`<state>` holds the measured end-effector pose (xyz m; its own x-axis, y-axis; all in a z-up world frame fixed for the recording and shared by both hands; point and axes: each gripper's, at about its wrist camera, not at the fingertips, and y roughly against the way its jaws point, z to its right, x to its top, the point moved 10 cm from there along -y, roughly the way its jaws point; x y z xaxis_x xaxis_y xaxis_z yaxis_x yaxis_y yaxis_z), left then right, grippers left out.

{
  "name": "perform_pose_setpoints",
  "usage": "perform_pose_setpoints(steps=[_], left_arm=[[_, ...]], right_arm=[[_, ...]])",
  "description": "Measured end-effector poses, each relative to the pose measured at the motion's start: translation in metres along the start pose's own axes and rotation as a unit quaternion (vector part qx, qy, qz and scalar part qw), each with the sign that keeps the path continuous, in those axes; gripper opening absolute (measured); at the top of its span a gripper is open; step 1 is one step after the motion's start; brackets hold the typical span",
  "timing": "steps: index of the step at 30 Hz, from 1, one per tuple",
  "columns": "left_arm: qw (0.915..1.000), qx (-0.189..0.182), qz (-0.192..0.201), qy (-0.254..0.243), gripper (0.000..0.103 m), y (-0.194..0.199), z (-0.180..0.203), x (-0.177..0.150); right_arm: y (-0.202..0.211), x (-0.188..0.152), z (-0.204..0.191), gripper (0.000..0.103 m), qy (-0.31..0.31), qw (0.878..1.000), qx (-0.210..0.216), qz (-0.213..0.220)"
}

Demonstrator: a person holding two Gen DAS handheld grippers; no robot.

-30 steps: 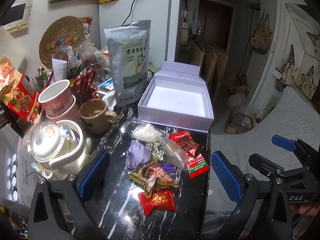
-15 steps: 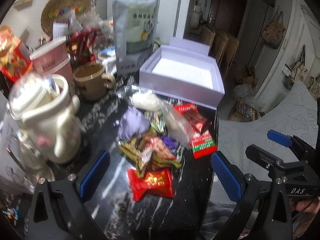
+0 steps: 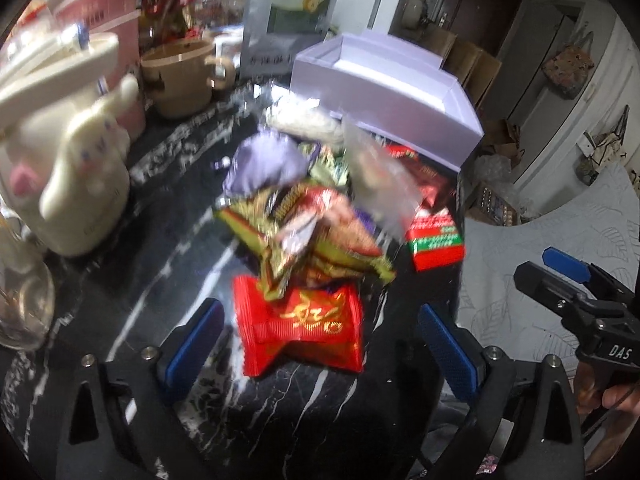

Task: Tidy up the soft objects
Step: 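Grasp the red candy wrapper with the left tool while the right tool grasps the brown chocolate packet, then lift the red candy and brown chocolate packet and carry both over the white box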

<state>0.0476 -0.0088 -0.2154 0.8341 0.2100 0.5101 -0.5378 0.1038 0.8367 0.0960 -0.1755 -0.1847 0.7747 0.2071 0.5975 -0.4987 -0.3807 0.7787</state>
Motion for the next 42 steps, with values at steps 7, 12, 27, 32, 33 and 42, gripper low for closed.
perform_pose_setpoints(steps=[7, 12, 27, 32, 33, 42], left_arm=[[0.9999, -0.004, 0.006, 0.01, 0.08, -0.009, -0.007, -0.003], [0.9996, 0.02, 0.018, -0.013, 0.061, -0.009, -0.011, -0.003], [0.9974, -0.004, 0.068, 0.022, 0.05, 0.049, -0.016, 0.0], [0.9958, 0.001, 0.088, 0.023, 0.05, 0.065, -0.016, 0.01], [0.9956, 0.003, 0.091, 0.021, 0.05, 0.066, -0.016, 0.012], [0.9952, 0.003, 0.094, 0.025, 0.05, 0.061, -0.016, 0.027]], right_arm=[[-0.009, -0.004, 0.003, 0.103, -0.004, 1.0, 0.009, -0.008], [-0.012, -0.001, 0.004, 0.103, -0.009, 1.0, 0.014, -0.011], [-0.024, 0.006, -0.015, 0.103, 0.014, 0.999, 0.031, -0.006], [-0.03, 0.019, -0.021, 0.087, 0.031, 0.999, 0.029, 0.003], [-0.032, 0.021, -0.023, 0.084, 0.038, 0.999, 0.029, 0.003], [-0.055, 0.047, -0.037, 0.075, 0.102, 0.994, 0.013, 0.029]])
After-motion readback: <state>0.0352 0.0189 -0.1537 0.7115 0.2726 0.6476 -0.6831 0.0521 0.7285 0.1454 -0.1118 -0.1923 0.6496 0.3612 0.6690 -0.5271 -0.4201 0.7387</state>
